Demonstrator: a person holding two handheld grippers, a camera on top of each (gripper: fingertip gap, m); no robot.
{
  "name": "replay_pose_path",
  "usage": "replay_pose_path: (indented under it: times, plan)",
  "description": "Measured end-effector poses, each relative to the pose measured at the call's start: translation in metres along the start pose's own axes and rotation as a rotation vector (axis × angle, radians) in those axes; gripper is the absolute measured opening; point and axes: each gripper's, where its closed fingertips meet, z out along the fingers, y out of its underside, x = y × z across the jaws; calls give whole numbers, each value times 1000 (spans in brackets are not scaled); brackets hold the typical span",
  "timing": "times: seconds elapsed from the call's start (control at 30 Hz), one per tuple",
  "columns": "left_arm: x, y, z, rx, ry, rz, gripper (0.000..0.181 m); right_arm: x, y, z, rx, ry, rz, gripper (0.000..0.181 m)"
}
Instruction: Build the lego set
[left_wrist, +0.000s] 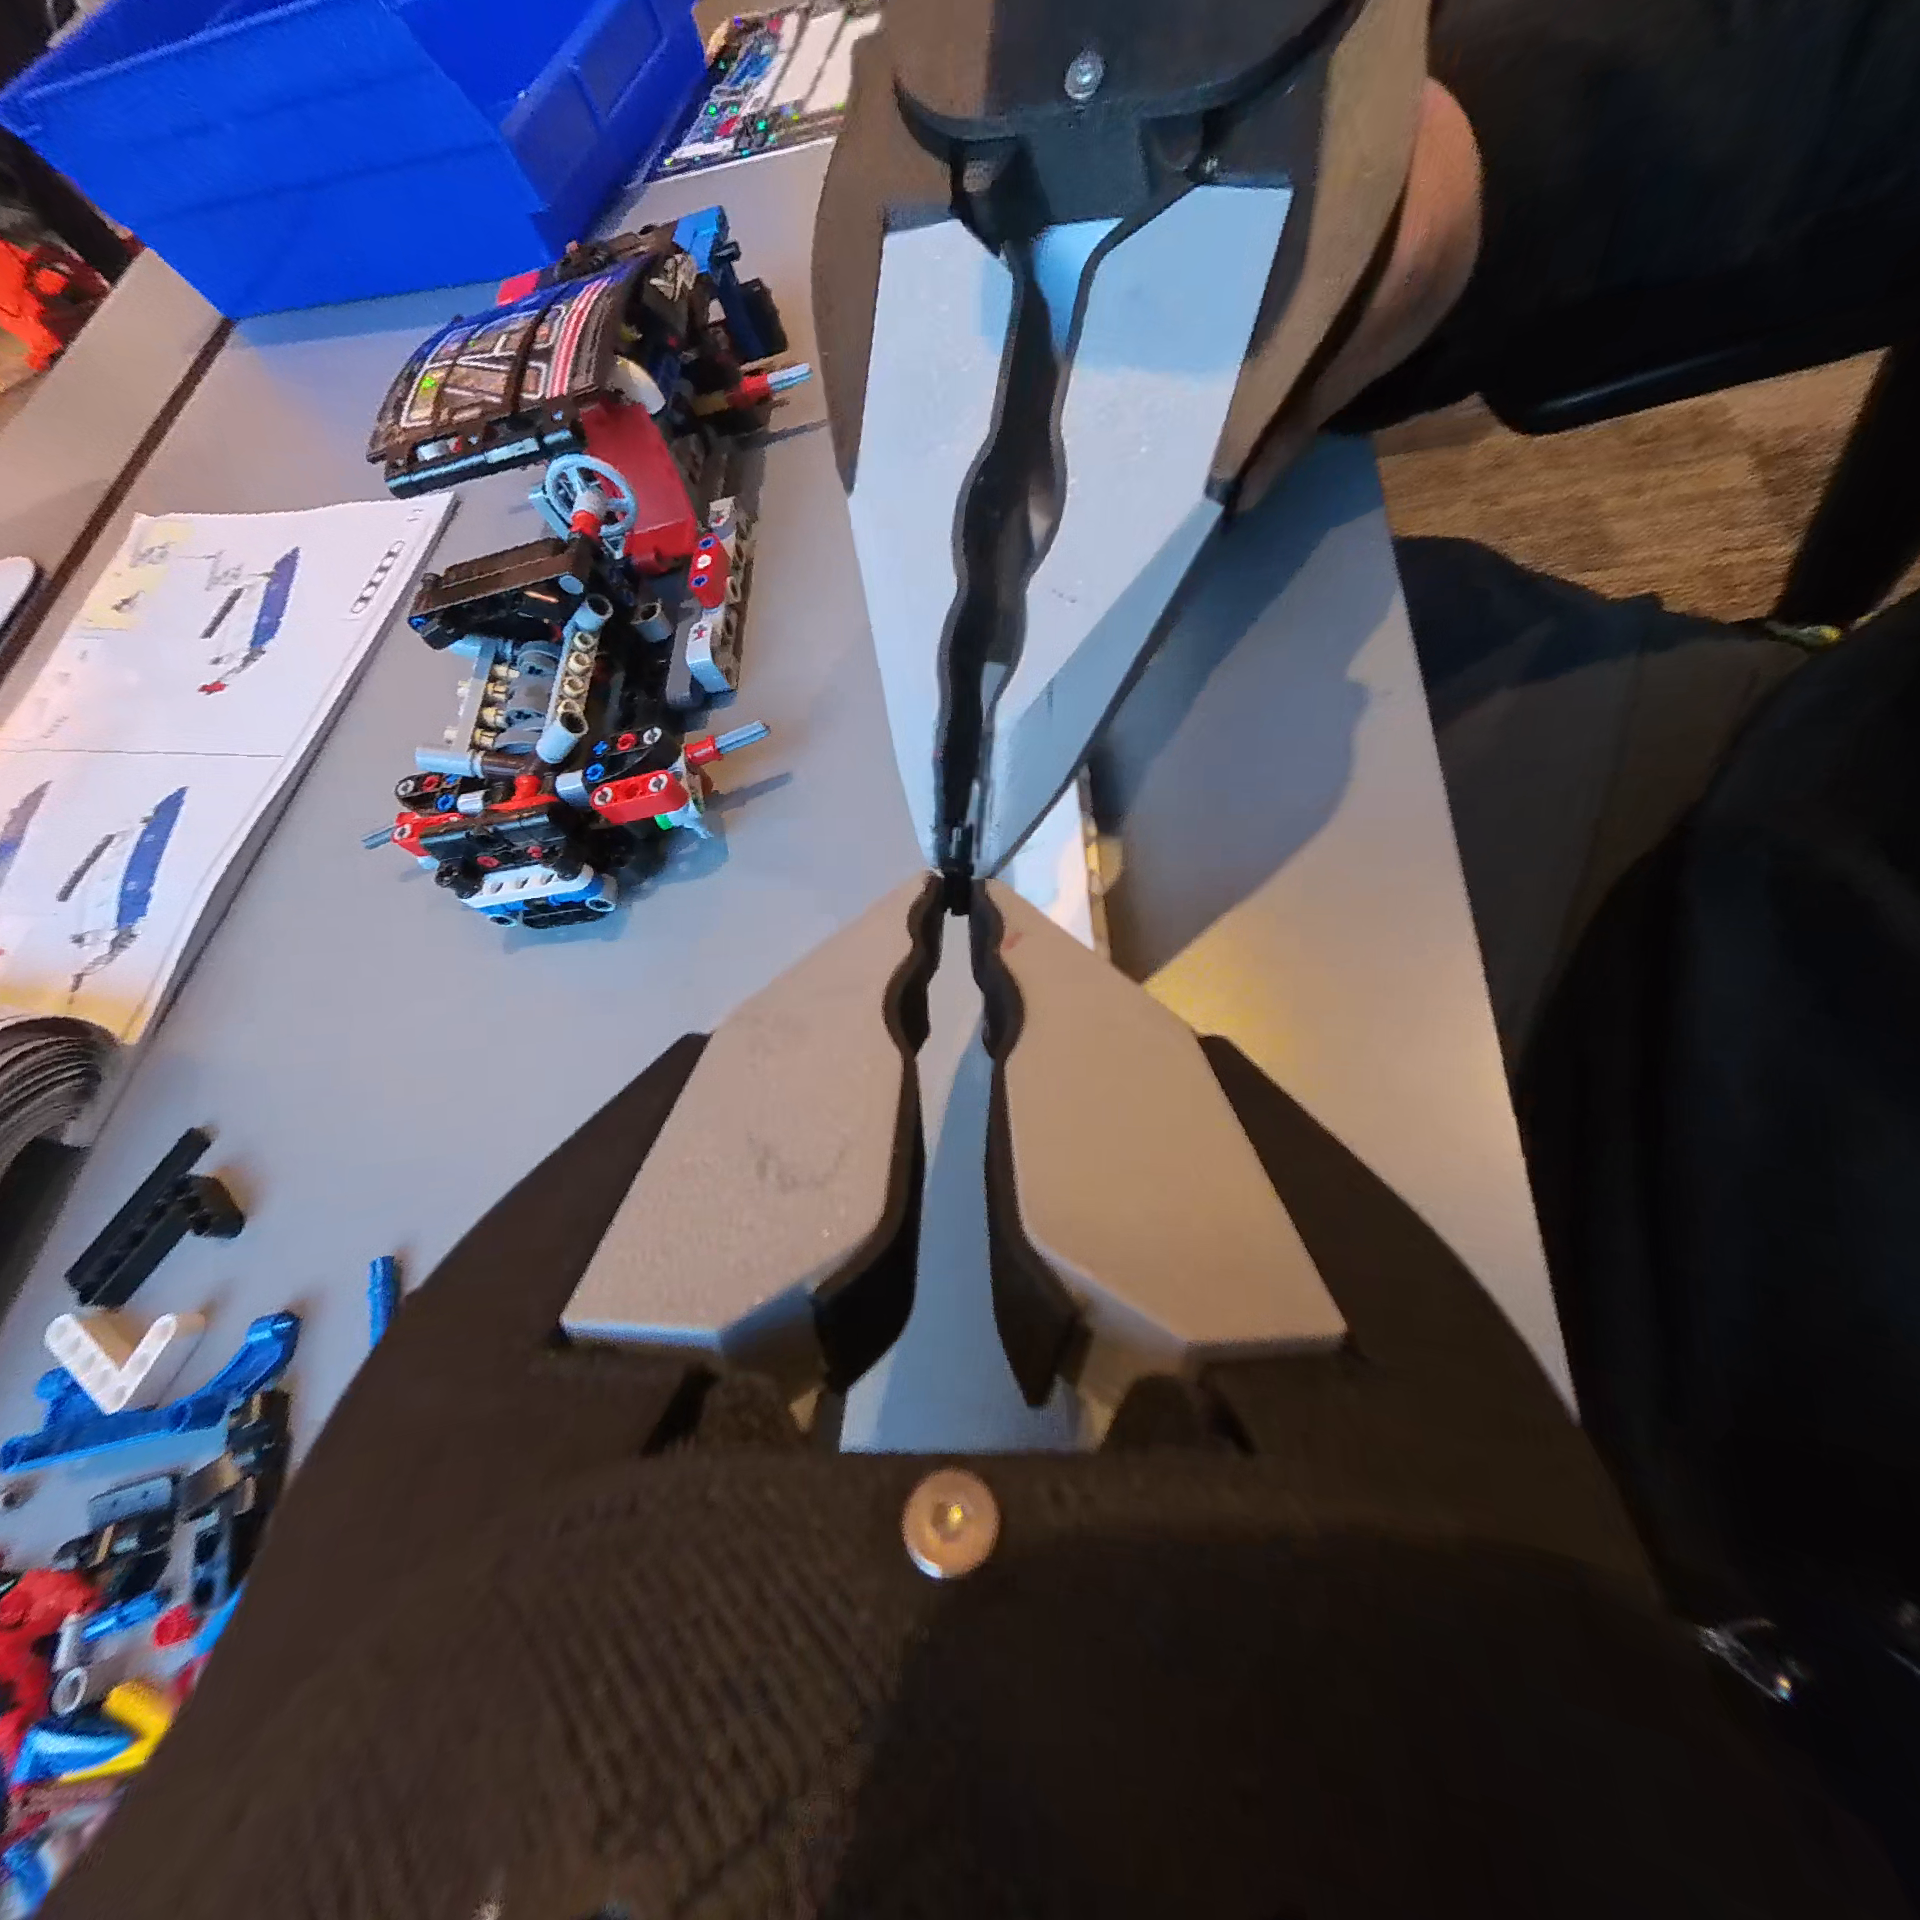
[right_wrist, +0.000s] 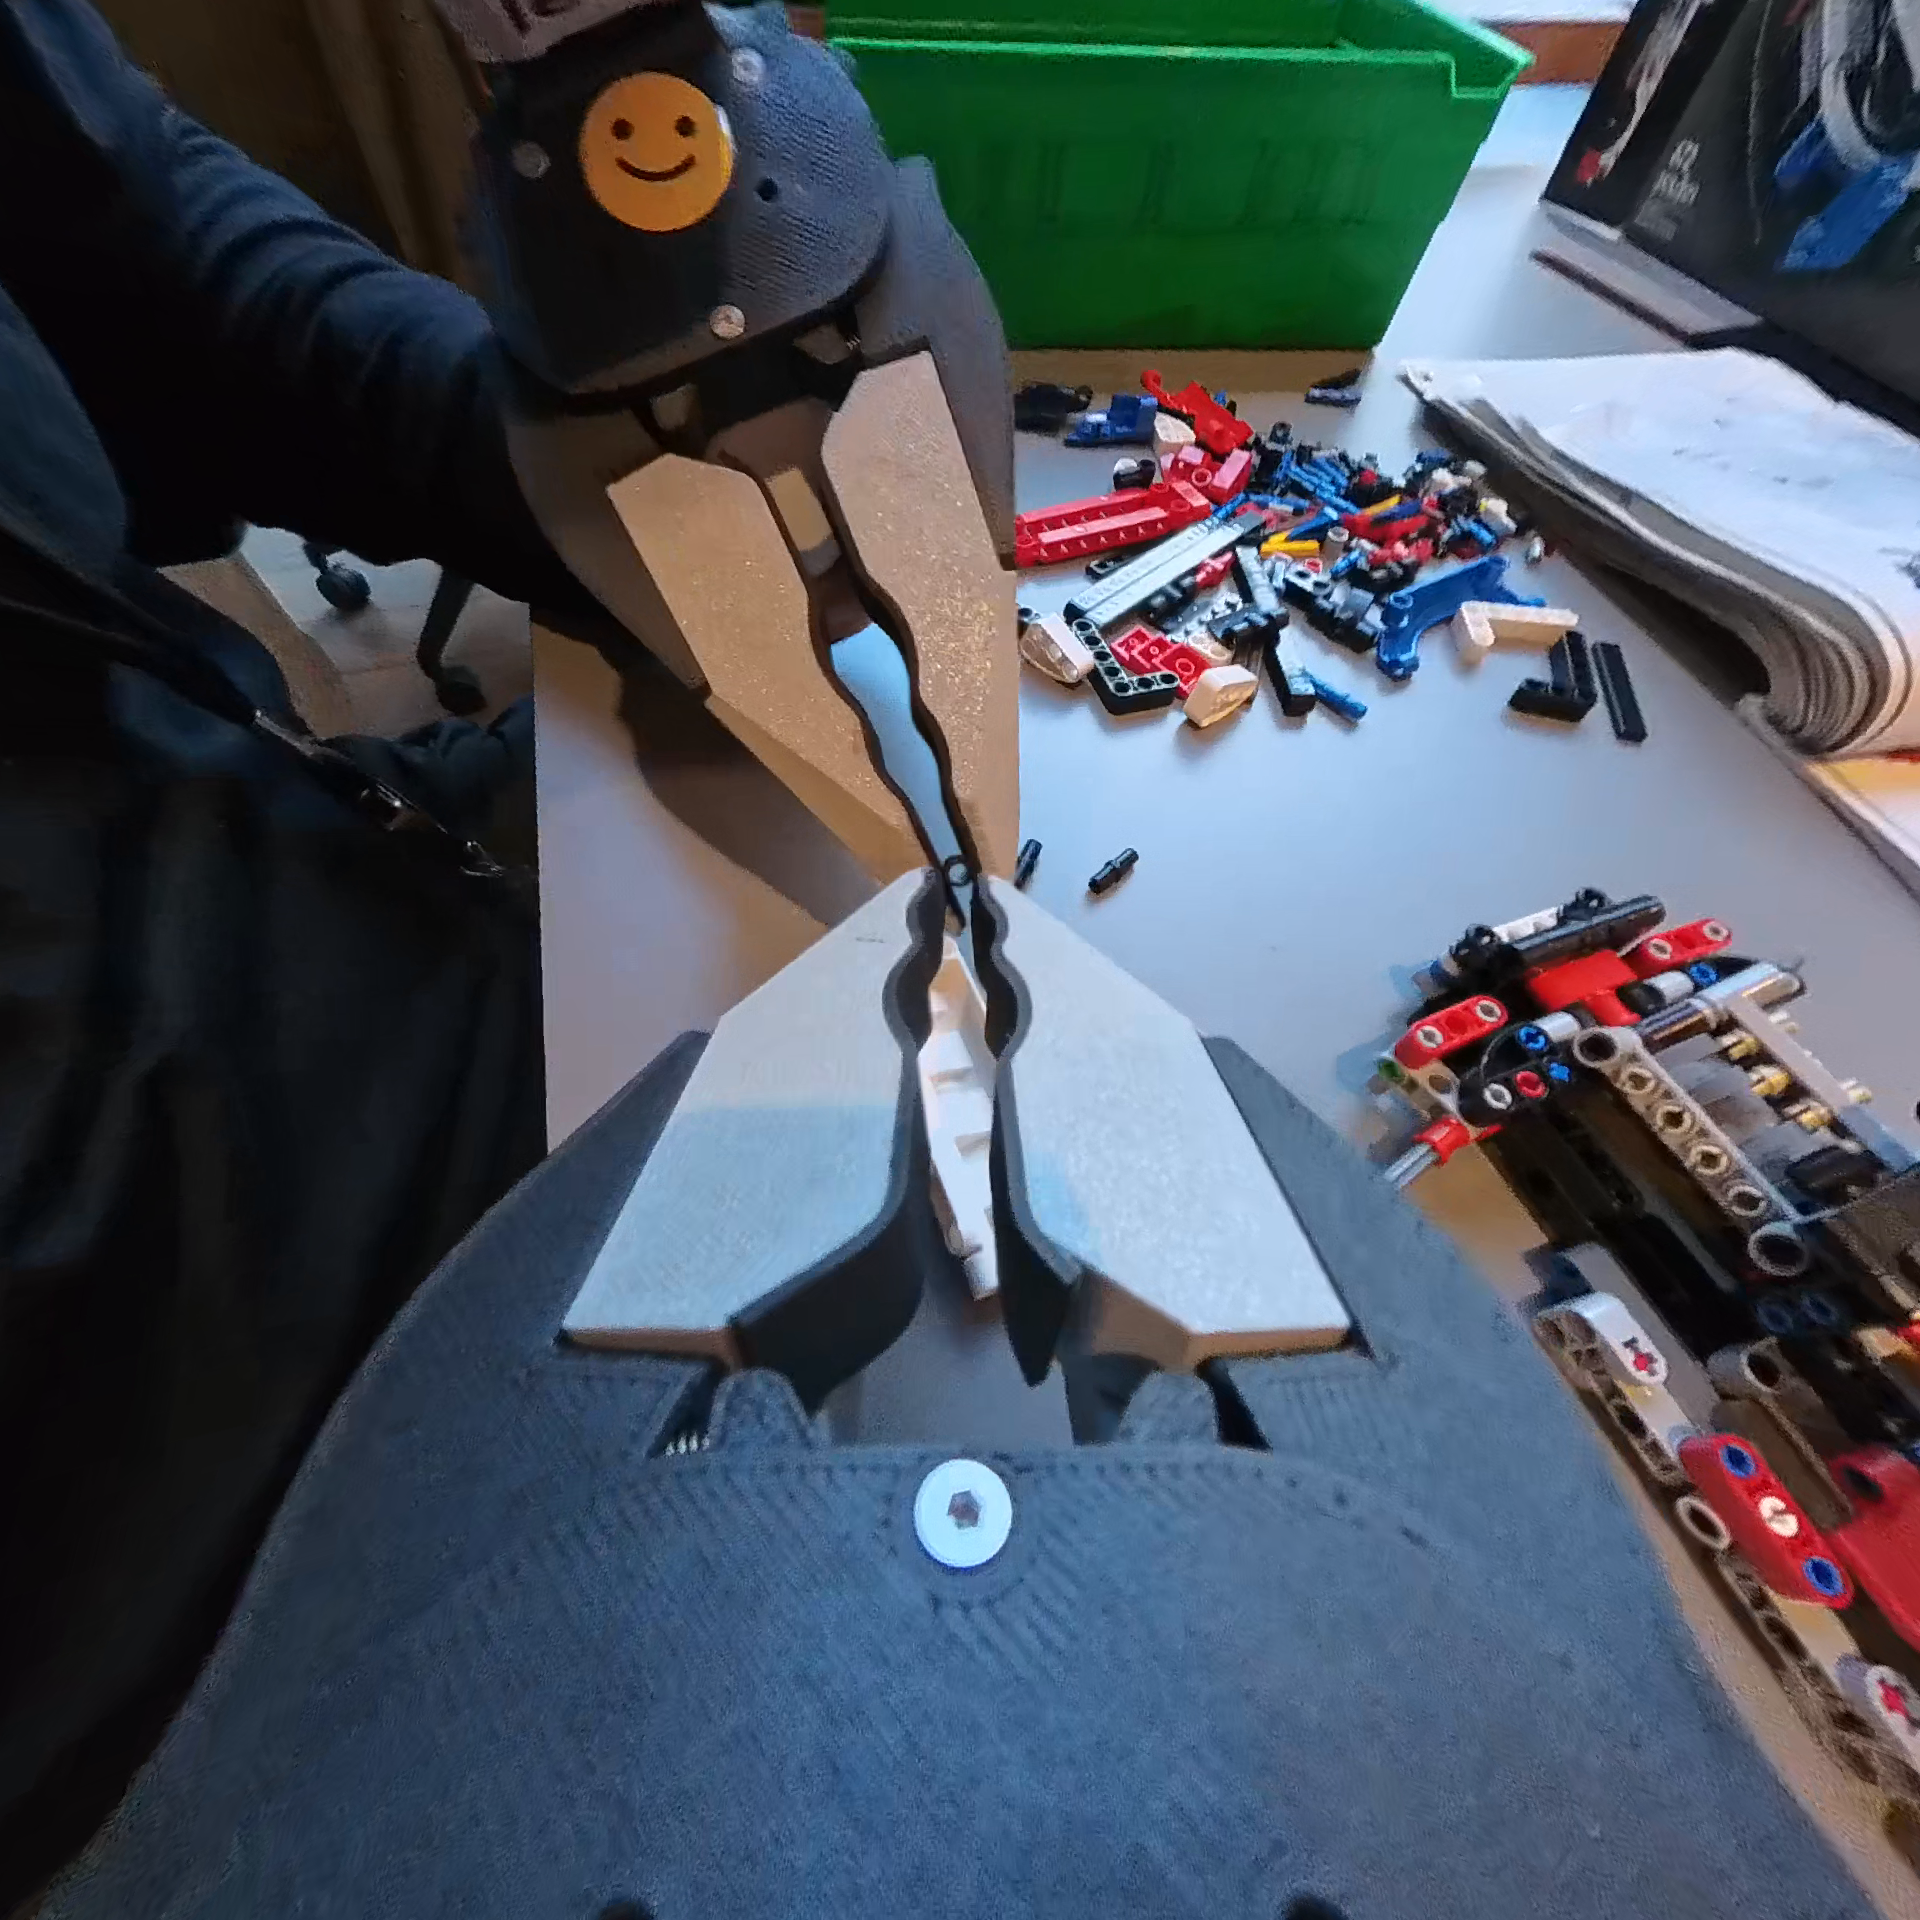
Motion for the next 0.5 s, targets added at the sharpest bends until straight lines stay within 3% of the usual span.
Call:
replay_pose_path:
  times: [0.5]
  plan:
    - [-17,-11,-1,-8,-87,46,0,16,-17,-5,97,7,211,8]
